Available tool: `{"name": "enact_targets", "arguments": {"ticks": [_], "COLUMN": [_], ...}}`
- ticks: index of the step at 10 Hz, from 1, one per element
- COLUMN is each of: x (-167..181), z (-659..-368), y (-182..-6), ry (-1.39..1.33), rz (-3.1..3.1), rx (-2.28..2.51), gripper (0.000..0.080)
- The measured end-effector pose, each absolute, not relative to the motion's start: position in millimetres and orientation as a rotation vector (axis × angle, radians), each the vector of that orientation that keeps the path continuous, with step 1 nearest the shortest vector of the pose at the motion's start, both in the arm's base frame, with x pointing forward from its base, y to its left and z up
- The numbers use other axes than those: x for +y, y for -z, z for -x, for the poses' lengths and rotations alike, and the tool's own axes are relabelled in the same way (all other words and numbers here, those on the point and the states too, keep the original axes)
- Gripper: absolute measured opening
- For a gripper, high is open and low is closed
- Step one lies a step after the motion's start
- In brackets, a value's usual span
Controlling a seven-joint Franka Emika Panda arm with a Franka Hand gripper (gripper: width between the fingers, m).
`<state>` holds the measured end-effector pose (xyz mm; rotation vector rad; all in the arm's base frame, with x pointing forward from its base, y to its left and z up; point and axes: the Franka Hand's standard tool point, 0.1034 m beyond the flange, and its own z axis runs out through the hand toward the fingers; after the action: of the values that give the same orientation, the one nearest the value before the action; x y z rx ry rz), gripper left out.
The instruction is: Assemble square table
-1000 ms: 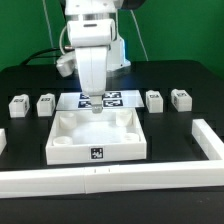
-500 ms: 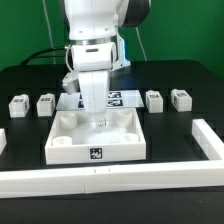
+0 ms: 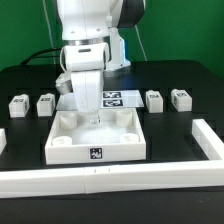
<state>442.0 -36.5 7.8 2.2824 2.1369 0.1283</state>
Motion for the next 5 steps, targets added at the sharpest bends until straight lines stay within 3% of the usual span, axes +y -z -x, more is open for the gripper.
{"name": "enact_targets", "arguments": {"ticks": [1, 2, 5], "x": [-36.5, -36.5, -36.6], "z": [-441.7, -441.5, -441.6], "y": [-7.5, -7.2, -7.0], "ry": [-0.128, -0.127, -0.127], "rz": [-2.283, -2.284, -2.285], "rx": [2.137, 2.138, 2.137], "gripper": [0.0203, 0.0077, 0.0051]}}
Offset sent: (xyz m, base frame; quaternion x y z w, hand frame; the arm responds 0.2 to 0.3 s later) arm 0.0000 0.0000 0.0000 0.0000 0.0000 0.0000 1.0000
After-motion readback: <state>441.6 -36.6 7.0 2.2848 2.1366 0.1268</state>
